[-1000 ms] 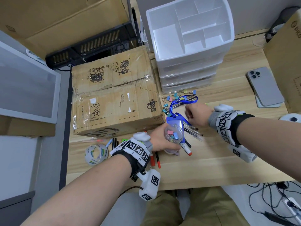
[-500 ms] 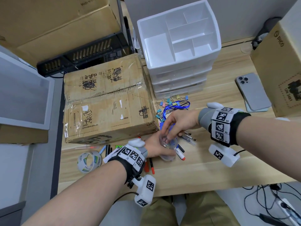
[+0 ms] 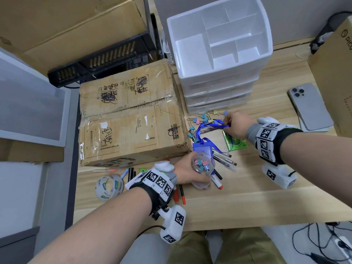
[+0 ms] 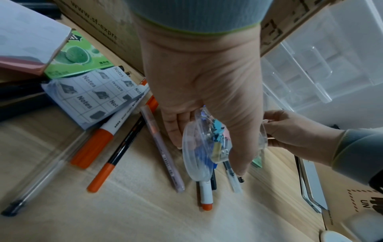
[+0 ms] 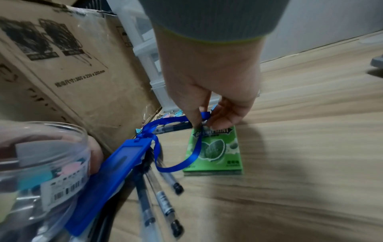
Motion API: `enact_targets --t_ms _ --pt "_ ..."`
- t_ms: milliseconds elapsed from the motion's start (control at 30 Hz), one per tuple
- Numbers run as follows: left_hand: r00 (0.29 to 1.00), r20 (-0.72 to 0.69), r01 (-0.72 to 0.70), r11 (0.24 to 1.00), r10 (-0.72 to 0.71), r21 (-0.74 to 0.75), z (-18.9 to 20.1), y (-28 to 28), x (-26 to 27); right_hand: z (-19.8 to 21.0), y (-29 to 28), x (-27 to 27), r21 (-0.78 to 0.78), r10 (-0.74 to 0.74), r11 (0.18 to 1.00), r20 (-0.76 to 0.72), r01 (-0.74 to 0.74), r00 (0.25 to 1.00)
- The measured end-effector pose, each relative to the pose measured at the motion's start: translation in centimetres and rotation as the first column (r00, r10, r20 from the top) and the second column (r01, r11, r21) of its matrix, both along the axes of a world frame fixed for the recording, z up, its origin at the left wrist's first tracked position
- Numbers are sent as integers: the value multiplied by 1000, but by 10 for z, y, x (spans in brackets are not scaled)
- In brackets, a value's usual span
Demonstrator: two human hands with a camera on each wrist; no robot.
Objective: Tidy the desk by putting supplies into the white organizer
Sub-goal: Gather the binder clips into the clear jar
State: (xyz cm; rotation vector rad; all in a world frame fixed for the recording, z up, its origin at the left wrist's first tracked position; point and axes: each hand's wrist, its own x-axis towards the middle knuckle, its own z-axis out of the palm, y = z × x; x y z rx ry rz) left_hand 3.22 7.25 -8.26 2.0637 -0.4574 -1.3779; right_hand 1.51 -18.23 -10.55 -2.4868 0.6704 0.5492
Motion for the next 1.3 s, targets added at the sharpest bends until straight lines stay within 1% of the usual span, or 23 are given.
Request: enact_targets --t_ms 100,167,233,267,333,367,400,467,533,567,633,667,700,733,833,900,933,1000,1033,1067,1100,1167,1300 --pt "1000 -11 12 1000 -12 3 -1 -1 1 5 4 1 17 -7 1000 -4 8 1000" --pt "1000 -14 20 1000 -20 -2 -1 -2 3 10 3 0 157 -78 985 35 72 996" --pt "999 -7 32 999 -33 -9 0 -4 5 20 1 -2 317 -155 941 105 115 982" --pt "999 -9 34 999 -34 -12 0 -5 6 24 1 -3 394 -201 908 107 144 974" --pt "999 -30 32 999 -33 -17 1 -8 7 31 -1 -5 547 -286 804 9 235 958" --pt "999 -37 34 999 -34 -19 2 -9 7 34 -2 -8 607 -290 748 -64 268 955" --pt "999 -37 36 999 -37 -24 4 -11 7 35 -3 -10 650 -258 707 -129 278 957" --pt "998 -41 40 998 -42 -42 5 -15 8 38 -5 -17 691 -135 668 -252 276 958" --pt "998 -44 48 997 -50 -55 6 -18 9 44 -5 -23 662 13 702 -383 264 924" --pt "998 -40 51 997 -53 -57 5 -18 9 45 -5 -25 613 96 756 -451 230 888" --pt "998 -21 57 996 -58 -64 4 -20 9 46 -5 -29 464 218 879 -595 109 774" --pt "998 -16 58 996 -59 -70 3 -20 9 44 -4 -31 399 234 915 -646 59 727" --pt "998 -17 59 996 -60 -71 2 -21 9 42 -4 -33 358 230 933 -673 38 703" --pt "998 -16 62 995 -64 -71 1 -21 9 40 -3 -34 336 210 941 -679 44 703" --pt "997 -3 79 995 -79 -65 -2 -21 7 38 -5 -32 299 104 949 -586 95 804" --pt "997 2 81 995 -81 -61 -2 -21 7 38 -6 -26 251 79 967 -487 53 870" --pt "997 4 82 995 -82 -64 -1 -21 7 40 -7 -23 195 97 981 -439 -11 893" --pt "997 5 81 995 -81 -66 -1 -21 7 43 -8 -16 11 144 989 -310 -148 940" --pt "997 11 78 995 -78 -62 -2 -20 7 44 -8 -13 -70 150 983 -226 -170 963" --pt "997 18 74 995 -73 -60 -2 -19 7 43 -7 -10 -111 138 982 -133 -153 981" --pt "997 25 68 996 -66 -58 -4 -18 8 42 -6 -7 -121 119 985 -58 -125 991" --pt "998 28 57 997 -56 -47 -7 -16 9 37 -3 1 -102 105 989 22 -102 994" --pt "998 38 58 998 -56 -34 -8 -16 9 23 8 13 -169 97 981 1 -95 995"
